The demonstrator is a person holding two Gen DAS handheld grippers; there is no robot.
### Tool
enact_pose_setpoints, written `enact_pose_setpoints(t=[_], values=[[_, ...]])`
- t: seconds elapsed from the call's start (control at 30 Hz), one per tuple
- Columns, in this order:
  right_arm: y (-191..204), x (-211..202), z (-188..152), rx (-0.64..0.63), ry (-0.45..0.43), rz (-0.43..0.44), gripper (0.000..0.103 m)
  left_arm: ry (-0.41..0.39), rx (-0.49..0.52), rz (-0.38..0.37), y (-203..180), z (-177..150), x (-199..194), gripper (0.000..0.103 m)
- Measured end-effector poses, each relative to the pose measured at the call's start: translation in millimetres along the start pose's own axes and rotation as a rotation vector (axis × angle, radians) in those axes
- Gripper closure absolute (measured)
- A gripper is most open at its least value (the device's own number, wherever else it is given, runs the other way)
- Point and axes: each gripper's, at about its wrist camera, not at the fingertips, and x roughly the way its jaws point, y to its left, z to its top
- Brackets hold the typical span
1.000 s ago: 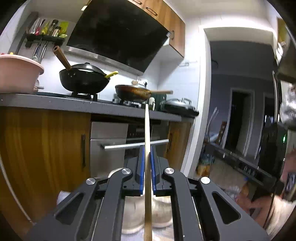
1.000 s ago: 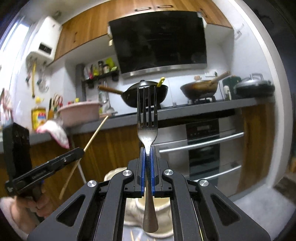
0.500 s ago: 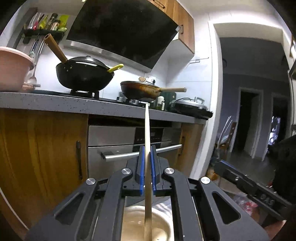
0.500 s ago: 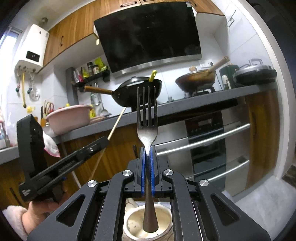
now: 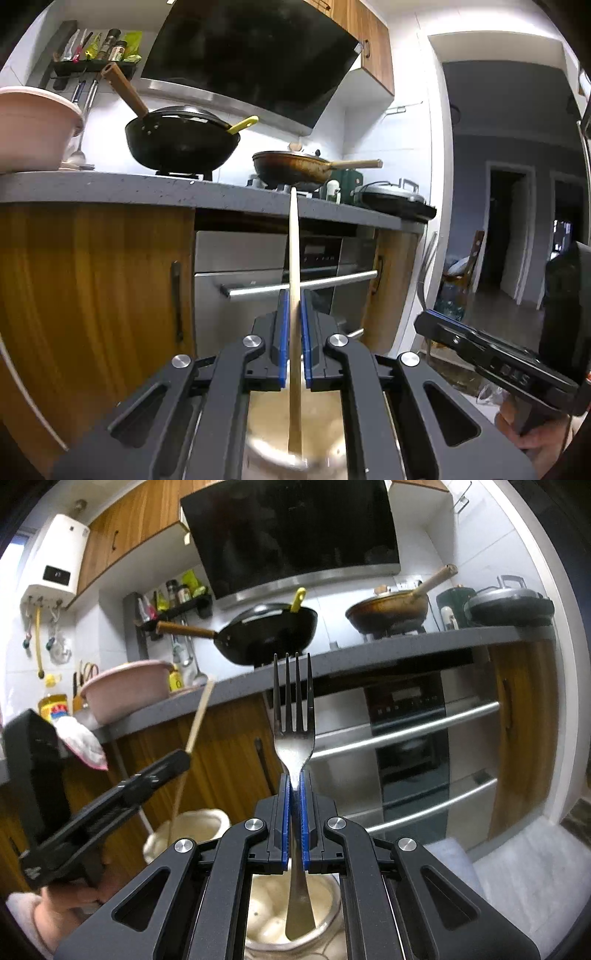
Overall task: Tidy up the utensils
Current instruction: 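Drop the chopstick into the holder with the left tool while the right tool drops the fork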
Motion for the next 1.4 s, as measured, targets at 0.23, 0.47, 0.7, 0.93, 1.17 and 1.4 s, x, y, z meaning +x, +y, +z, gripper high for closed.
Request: enact_pose_setpoints(t=[0.23,0.47,0.7,0.93,1.17,1.4], values=[[0,3,-15,-0.010,0.064,-0.015,0.097,0.069,0.081,0.076,-13,-12,-21,0.097],[5,6,-24,-0.038,0.116,-0.018,0.097,0.133,0.096,0.085,-12,-23,-23,0.097],[6,4,-26,-0.056,0.126,-0.040,0.097,0.137,0.074,0.097,-4,-24,-23,0.097],[0,6,-29,-0.053,0.136,-0.071,0.097,0.120,0.069,0.122,0,-21,-27,0.079],[-1,7,-33,-0.065,0.144,-0.089,0.097,0.087,0.066,0.146,3,-16,-33,0.055],[0,5,-33,-0.076,0.135,-0.095,0.087,0.095,0.055,0.151,6,-16,-33,0.048]])
